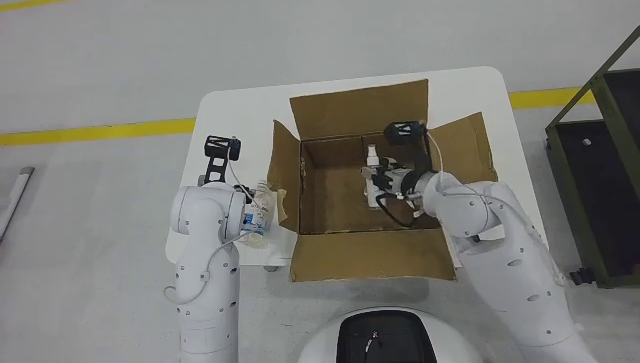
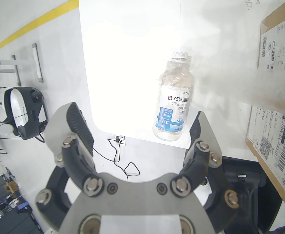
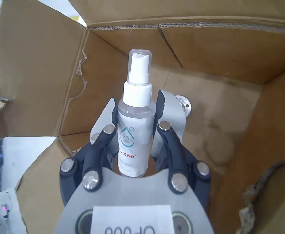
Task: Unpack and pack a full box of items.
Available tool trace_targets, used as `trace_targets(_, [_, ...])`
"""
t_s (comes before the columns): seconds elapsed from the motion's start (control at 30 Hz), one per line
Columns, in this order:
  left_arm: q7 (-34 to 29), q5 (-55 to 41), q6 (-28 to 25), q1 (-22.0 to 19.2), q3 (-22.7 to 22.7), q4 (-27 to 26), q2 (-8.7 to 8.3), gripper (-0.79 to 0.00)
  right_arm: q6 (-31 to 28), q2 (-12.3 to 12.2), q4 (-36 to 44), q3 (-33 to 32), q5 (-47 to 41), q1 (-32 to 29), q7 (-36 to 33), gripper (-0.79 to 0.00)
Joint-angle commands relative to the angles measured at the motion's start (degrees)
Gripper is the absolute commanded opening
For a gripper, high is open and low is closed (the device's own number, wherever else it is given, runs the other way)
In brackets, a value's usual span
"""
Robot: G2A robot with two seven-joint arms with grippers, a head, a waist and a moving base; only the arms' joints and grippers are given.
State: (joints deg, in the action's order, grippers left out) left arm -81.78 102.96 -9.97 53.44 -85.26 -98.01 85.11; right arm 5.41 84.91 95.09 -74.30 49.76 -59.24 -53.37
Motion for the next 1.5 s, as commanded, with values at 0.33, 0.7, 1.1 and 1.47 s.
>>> trace_targets(0.33, [0.0,0.0,0.0,0.0,0.0,0.0,0.0,0.0,-0.15,0.03,0.13,0.19,-0.15,-0.19,0.73,-0.785])
trace_targets(0.7, [0.0,0.0,0.0,0.0,0.0,0.0,0.0,0.0,-10.09,-1.11,7.87,-13.57,-23.79,-4.14,10.67,-0.785])
trace_targets(1.1, [0.0,0.0,0.0,0.0,0.0,0.0,0.0,0.0,-15.51,-2.15,7.5,-21.71,-35.96,-7.06,11.23,-0.785])
trace_targets(1.47, [0.0,0.0,0.0,0.0,0.0,0.0,0.0,0.0,-17.12,-2.72,10.34,-23.75,-33.27,-7.59,13.84,-0.785])
